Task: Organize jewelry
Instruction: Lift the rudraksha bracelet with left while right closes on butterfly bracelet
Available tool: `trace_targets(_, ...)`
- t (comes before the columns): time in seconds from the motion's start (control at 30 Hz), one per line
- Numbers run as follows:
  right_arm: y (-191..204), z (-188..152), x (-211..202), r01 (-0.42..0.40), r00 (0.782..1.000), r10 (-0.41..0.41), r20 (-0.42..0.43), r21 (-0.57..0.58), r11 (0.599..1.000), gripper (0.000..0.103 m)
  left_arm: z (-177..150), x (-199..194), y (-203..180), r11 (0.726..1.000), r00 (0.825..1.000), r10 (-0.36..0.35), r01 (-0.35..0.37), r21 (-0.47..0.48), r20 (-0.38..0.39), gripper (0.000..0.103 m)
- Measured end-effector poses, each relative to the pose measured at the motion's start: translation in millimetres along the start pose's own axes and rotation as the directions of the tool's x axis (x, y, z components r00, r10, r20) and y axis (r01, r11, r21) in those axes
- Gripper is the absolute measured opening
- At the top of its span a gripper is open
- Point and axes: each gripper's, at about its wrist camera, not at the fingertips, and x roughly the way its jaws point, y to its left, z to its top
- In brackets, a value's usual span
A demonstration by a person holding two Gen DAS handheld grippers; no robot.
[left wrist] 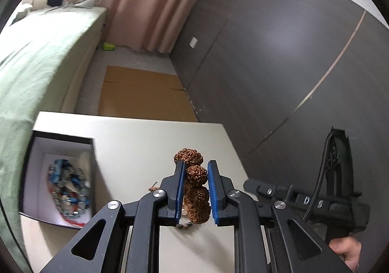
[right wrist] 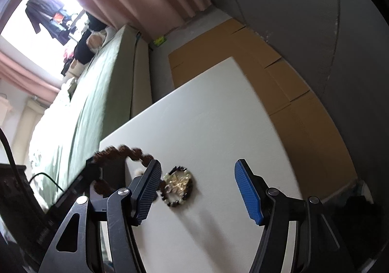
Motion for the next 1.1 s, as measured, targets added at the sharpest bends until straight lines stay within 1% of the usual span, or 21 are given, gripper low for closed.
trace_targets(0.13, 9.3, -5.5, 16.8, -0.014, 0.999, 0.012, -0.052, -0.031, 0.999, 0.064, 2.5, -10.4, 10.4, 1.000, 1.000, 0.017, -0.017, -0.017, 0.013, 0.019)
trace_targets(0.33, 23.1, -14.6, 42.7, -0.002, 0.994, -0.006, -0.112, -0.079, 0.997, 0.064, 5.4, -23.1, 22.7, 0.999, 0.999, 0.032, -0.031, -0.030, 0.031, 0.019)
trace_targets(0.6, 28.4, -21.6, 74.5, 0.058, 0.983, -0.074, -0.166, -0.100, 0.993, 0.056, 7.5, -41.3, 43.5, 0.997, 0.998, 0.051, -0.048, -0.056, 0.043, 0.019)
trace_targets(0.73, 35.8, -24.4, 81.7, 0.102, 0.978, -0.123, -0.166, -0.134, 0.986, 0.056, 9.4, -47.7, 52.6, 0.996, 0.997, 0.058, -0.055, -0.067, 0.049, 0.019)
trace_targets(0.9, 50.5, -28.6, 85.0, 0.170, 0.971, -0.200, -0.134, -0.211, 0.963, 0.056, 10.3, -53.1, 58.2, 0.995, 0.997, 0.063, -0.059, -0.077, 0.052, 0.019)
trace_targets(1.0, 53.6, -28.8, 85.8, 0.208, 0.964, -0.242, -0.114, -0.245, 0.947, 0.055, 10.5, -54.3, 58.9, 0.995, 0.997, 0.065, -0.060, -0.079, 0.052, 0.019)
trace_targets(1.1, 59.4, -29.7, 87.3, 0.256, 0.953, -0.290, -0.092, -0.273, 0.927, 0.053, 10.7, -55.6, 59.1, 0.995, 0.996, 0.066, -0.061, -0.080, 0.053, 0.019)
